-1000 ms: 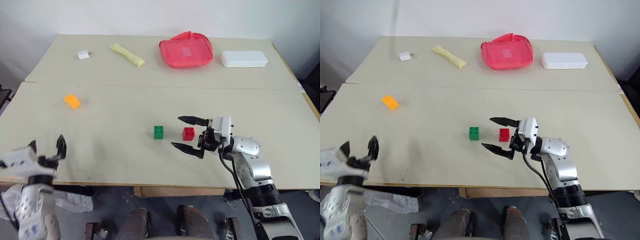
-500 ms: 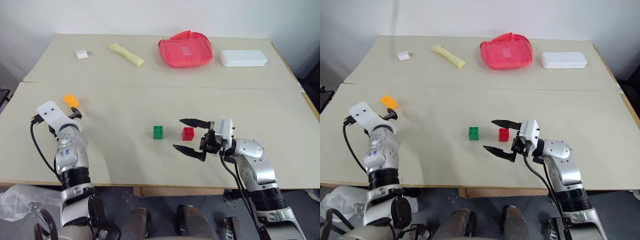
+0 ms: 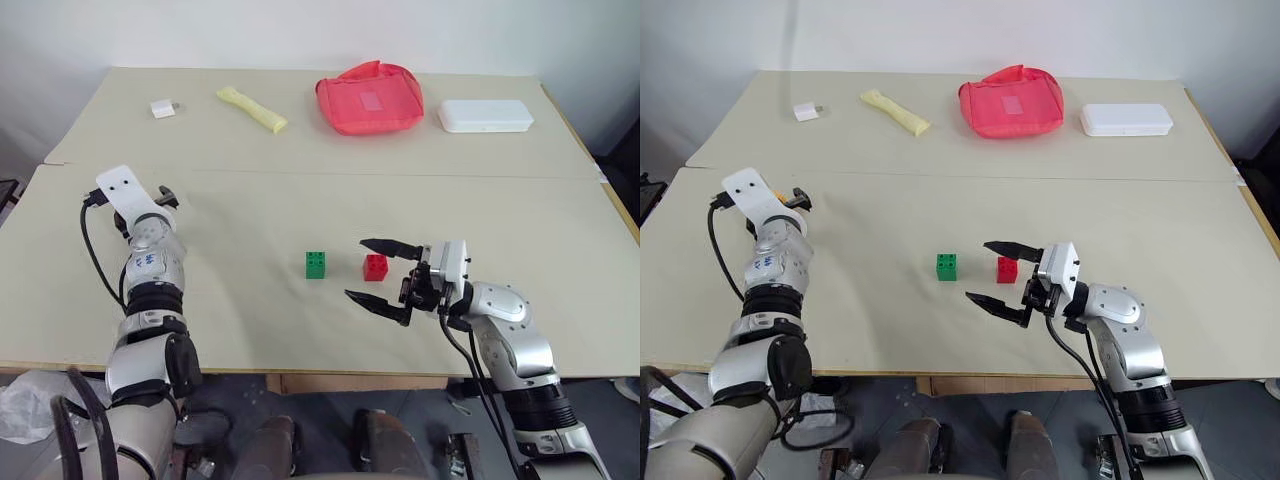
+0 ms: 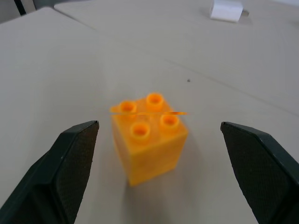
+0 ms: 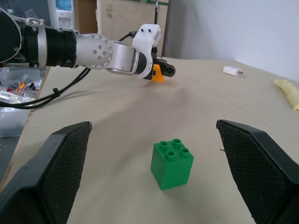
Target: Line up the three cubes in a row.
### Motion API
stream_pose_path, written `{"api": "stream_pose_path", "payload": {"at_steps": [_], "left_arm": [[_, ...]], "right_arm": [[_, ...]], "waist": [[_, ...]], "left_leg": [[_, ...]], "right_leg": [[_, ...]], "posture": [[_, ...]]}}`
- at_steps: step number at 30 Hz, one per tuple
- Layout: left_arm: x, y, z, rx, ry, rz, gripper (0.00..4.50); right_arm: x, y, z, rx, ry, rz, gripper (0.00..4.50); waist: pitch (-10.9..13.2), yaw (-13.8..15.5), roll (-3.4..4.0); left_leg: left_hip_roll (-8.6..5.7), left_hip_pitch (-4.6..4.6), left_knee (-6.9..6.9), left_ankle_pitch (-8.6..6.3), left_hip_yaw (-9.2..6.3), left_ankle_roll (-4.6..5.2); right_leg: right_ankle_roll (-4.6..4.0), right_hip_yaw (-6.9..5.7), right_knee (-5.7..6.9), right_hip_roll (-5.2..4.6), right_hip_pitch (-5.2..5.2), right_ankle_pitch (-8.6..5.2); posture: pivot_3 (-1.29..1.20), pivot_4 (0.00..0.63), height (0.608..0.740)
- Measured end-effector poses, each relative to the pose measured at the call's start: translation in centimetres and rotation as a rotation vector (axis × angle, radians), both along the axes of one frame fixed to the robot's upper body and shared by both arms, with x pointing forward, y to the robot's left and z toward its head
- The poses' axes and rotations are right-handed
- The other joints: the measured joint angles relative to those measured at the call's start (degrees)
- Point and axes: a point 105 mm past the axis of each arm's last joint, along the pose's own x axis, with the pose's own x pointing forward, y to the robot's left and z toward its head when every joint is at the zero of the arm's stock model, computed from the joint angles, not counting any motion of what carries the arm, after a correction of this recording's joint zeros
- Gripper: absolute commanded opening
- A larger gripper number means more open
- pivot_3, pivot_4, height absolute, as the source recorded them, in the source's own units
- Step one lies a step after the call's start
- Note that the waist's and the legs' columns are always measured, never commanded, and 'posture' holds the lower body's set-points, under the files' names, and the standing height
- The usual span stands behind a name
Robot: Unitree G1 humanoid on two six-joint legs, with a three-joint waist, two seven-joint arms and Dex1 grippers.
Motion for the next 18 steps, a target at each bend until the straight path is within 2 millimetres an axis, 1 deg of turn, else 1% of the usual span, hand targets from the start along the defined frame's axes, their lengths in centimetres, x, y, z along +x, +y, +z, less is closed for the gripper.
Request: {"api": "stream_pose_path", "payload": {"at_steps": [2, 6, 8, 10, 15, 18], "left_arm": [[0.1, 0.0, -0.5, -0.011, 0.014, 0.009, 3.85], [0.1, -0.2, -1.7, -0.031, 0.042, 0.0, 2.7], [0.1, -0.3, -1.7, -0.033, 0.041, -0.005, 2.01], [0.1, -0.2, -1.6, -0.032, 0.03, -0.006, 1.45], [0.4, -0.4, -0.9, -0.013, -0.005, -0.051, 1.45], [0.5, -1.2, 0.1, 0.015, -0.093, -0.174, 1.45]], "right_arm": [[0.0, 0.0, 0.0, 0.001, 0.0, -0.004, 4.5], [0.1, 0.0, -0.1, -0.002, 0.001, -0.013, 4.5], [0.1, -0.1, -0.1, -0.002, 0.0, -0.017, 4.5], [0.2, -0.1, -0.1, -0.002, 0.0, -0.02, 4.5], [0.2, -0.1, -0.1, -0.002, -0.012, -0.031, 4.5], [0.1, -0.2, -0.4, -0.003, -0.002, -0.041, 4.5]], "waist": [[0.0, 0.0, 0.0], [0.0, -0.1, -0.01], [0.0, 0.0, -0.01], [0.0, 0.0, -0.01], [0.0, -0.1, -0.01], [0.0, -0.1, -0.01]], "left_leg": [[0.0, 0.0, 0.0, 0.0, 0.0, 0.0], [0.02, -0.01, 0.0, 0.0, 0.01, -0.01], [0.01, -0.01, 0.0, 0.0, 0.01, 0.0], [0.01, 0.0, 0.0, 0.0, 0.01, 0.0], [0.0, -0.01, 0.0, 0.0, 0.01, 0.0], [0.0, -0.01, 0.0, 0.0, 0.02, 0.0]], "right_leg": [[0.0, 0.0, 0.0, 0.0, 0.0, 0.0], [0.0, -0.02, 0.01, 0.0, -0.01, 0.0], [0.0, -0.02, 0.01, 0.0, -0.01, 0.0], [0.0, -0.02, 0.01, 0.0, -0.01, 0.0], [0.0, -0.02, 0.01, 0.0, -0.01, 0.0], [0.0, -0.03, 0.01, -0.02, -0.01, 0.0]], "posture": [[0.0, 0.15, 0.74], [0.0, 0.15, 0.74], [0.0, 0.15, 0.74], [0.0, 0.15, 0.74], [0.0, 0.15, 0.74], [0.0, 0.15, 0.74]]}}
